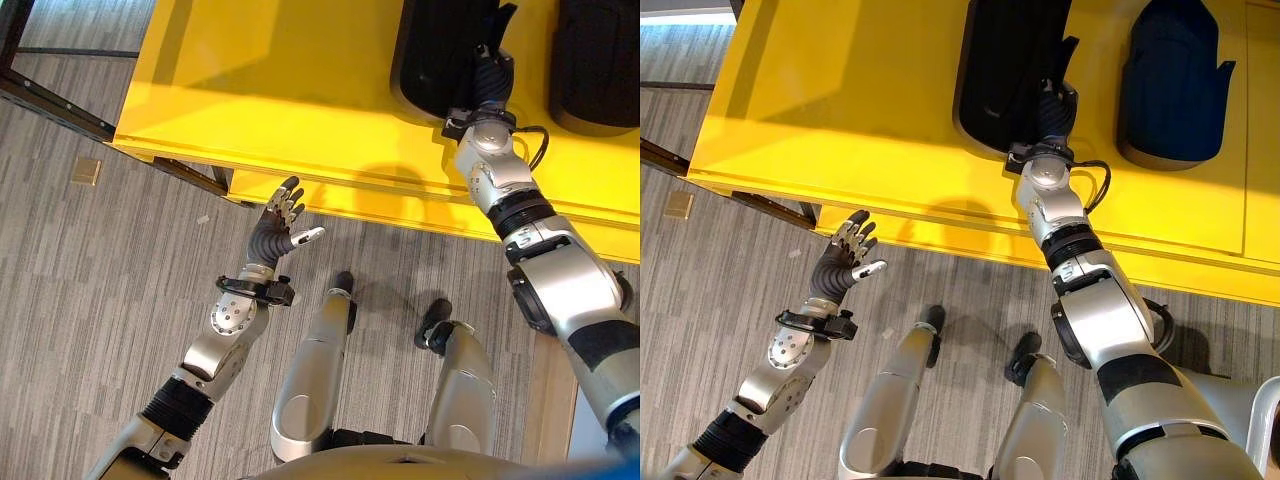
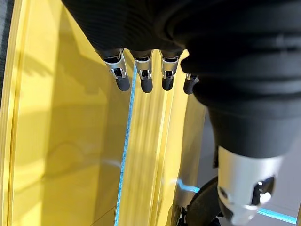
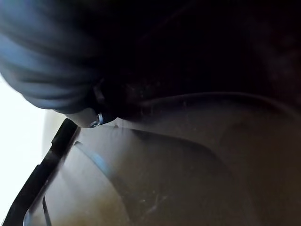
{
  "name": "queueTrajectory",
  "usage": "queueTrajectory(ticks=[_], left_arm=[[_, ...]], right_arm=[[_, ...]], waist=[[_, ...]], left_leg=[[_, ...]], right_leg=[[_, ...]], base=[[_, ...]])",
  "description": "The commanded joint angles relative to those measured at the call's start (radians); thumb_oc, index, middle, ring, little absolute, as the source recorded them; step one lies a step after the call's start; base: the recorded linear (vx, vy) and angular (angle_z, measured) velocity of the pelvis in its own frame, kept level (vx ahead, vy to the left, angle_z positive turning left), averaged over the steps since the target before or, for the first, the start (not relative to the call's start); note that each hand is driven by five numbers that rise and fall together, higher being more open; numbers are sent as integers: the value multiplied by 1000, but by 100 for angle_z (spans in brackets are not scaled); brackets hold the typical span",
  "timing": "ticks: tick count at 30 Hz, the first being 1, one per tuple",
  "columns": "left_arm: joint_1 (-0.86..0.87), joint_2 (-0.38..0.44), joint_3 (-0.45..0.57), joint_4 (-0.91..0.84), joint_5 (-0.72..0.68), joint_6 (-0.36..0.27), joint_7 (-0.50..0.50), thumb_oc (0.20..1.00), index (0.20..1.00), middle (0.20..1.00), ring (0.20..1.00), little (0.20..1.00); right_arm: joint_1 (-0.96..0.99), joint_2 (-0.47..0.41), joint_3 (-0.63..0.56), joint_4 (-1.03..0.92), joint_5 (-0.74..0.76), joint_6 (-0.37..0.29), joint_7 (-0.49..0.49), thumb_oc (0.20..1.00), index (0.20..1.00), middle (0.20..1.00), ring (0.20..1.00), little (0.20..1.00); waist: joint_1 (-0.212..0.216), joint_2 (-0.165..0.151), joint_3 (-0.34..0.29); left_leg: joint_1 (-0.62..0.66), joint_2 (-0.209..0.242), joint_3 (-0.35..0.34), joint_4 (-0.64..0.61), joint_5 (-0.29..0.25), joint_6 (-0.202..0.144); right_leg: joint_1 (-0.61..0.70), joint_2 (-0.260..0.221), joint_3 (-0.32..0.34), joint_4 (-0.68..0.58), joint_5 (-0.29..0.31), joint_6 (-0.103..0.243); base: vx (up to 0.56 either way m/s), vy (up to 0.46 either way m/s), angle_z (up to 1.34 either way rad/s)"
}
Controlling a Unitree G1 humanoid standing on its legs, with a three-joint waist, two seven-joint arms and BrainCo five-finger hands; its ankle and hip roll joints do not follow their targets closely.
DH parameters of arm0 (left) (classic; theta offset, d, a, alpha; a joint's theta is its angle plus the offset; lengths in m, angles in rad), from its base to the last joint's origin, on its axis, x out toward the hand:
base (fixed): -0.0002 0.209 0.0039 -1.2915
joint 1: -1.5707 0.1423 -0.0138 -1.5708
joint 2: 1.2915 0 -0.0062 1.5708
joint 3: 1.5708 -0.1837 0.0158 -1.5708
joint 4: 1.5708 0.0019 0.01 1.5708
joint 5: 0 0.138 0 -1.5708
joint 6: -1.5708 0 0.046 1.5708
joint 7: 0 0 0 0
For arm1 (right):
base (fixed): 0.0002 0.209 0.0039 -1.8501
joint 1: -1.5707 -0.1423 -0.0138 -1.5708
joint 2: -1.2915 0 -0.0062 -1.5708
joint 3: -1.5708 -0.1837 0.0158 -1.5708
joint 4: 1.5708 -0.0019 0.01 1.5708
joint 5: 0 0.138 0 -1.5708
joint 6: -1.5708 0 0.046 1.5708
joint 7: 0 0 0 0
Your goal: Move parts from the plastic box to the shelf.
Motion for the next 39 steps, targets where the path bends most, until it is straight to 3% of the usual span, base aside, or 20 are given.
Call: queueTrajectory(ticks=[1,18,39], left_arm=[[-8,14,-2,-93,-25,-57,14,1000,1000,1000,1000,1000],[-36,33,-22,-98,-29,-77,24,1000,1000,1000,1000,1000],[-60,32,-33,-89,-27,-82,34,1000,1000,1000,1000,1000]], right_arm=[[-165,-47,52,17,-24,-76,0,200,200,200,200,200],[-262,-72,134,168,-57,-45,21,200,200,200,200,200],[-286,-99,142,238,-43,-31,21,200,200,200,200,200]], waist=[[15,13,-16],[23,9,-6],[30,21,8]], left_leg=[[26,72,40,14,-92,-17],[24,68,36,-25,-69,-23],[25,66,39,-33,-68,-23]], right_leg=[[9,11,40,17,-56,24],[11,14,32,-12,-39,29],[14,11,27,-13,-43,36]], base=[[0,0,0],[0,0,0],[0,0,0]])
